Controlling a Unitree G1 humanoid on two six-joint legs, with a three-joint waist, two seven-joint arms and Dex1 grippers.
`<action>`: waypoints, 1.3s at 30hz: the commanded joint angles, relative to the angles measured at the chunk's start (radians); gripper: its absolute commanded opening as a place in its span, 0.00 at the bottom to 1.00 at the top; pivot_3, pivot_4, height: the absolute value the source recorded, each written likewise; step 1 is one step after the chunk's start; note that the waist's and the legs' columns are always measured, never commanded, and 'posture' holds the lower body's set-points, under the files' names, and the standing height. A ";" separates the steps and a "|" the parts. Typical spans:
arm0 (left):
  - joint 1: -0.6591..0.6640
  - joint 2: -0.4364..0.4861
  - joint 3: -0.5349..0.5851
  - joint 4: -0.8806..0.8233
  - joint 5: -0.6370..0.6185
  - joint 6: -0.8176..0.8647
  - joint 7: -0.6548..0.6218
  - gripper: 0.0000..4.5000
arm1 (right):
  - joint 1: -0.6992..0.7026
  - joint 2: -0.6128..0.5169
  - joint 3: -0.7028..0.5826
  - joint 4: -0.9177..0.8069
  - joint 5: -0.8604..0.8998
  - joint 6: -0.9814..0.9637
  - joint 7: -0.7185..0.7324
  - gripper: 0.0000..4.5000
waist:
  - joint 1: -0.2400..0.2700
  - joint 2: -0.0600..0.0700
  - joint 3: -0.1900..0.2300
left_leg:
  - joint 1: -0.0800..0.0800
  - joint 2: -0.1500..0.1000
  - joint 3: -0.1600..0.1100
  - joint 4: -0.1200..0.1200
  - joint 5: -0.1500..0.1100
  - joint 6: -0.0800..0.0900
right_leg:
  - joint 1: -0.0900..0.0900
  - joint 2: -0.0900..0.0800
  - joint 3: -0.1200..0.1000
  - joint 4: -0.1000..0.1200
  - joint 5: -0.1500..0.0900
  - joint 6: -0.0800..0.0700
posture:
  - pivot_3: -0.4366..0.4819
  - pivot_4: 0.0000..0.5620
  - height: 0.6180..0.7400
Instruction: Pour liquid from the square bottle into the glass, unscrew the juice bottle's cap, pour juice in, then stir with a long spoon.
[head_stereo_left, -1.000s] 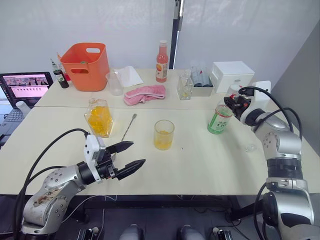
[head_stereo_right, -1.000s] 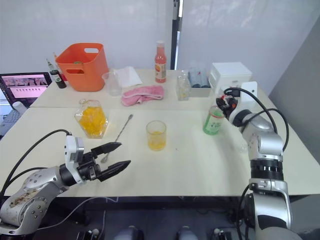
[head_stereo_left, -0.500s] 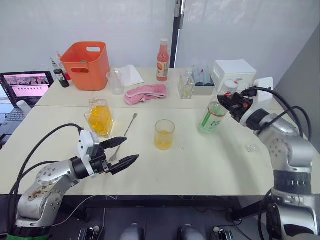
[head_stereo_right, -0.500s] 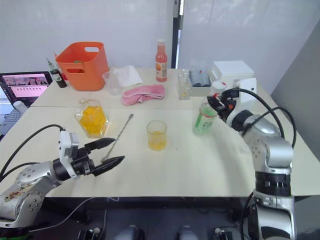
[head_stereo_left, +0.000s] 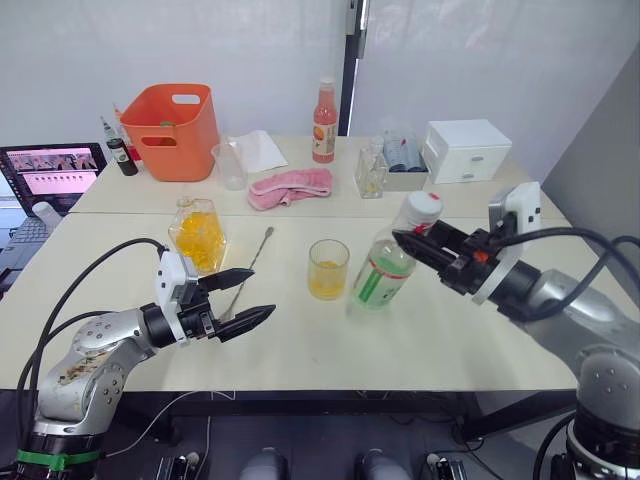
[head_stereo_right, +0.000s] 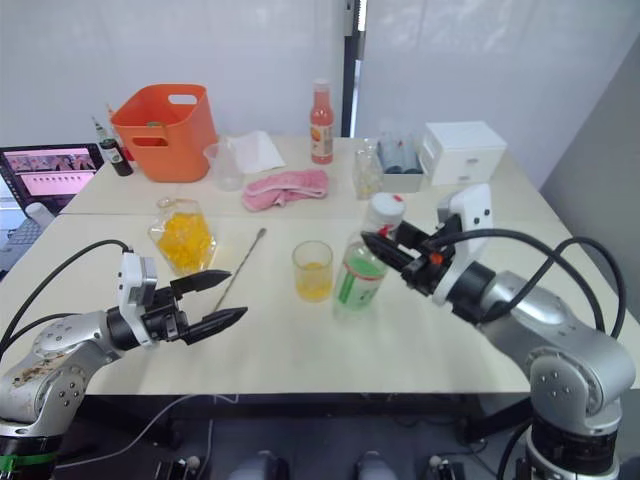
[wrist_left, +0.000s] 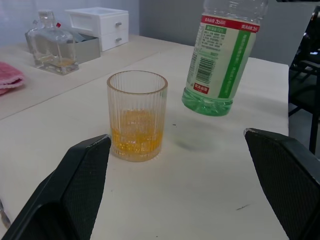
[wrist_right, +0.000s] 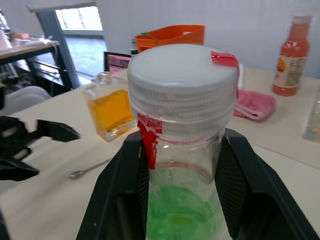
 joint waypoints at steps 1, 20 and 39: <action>-0.022 0.024 0.007 -0.013 -0.004 -0.006 -0.025 1.00 | 0.011 0.016 0.065 -0.095 0.031 -0.024 -0.038 0.29 | 0.000 0.000 0.000 | 0.000 0.000 0.000 0.000 0.000 0.000 | 0.000 0.000 0.000 0.000 0.000 0.000 | 0.48 0.27 0.79; 0.043 0.095 -0.001 -0.035 0.011 -0.056 -0.174 1.00 | 0.074 0.038 0.409 0.015 -0.362 -0.297 0.142 0.29 | 0.002 0.000 0.000 | 0.000 0.000 0.000 0.000 0.000 0.000 | 0.000 0.000 0.000 0.000 0.000 0.000 | 0.48 0.27 0.79; 0.035 0.093 -0.015 -0.015 0.031 -0.064 -0.191 1.00 | -0.022 -0.026 0.369 0.101 -0.246 -0.214 0.350 0.99 | 0.000 0.000 0.000 | 0.001 0.000 0.000 0.000 0.000 0.000 | 0.001 0.001 0.000 0.000 0.000 0.000 | 0.48 0.27 0.79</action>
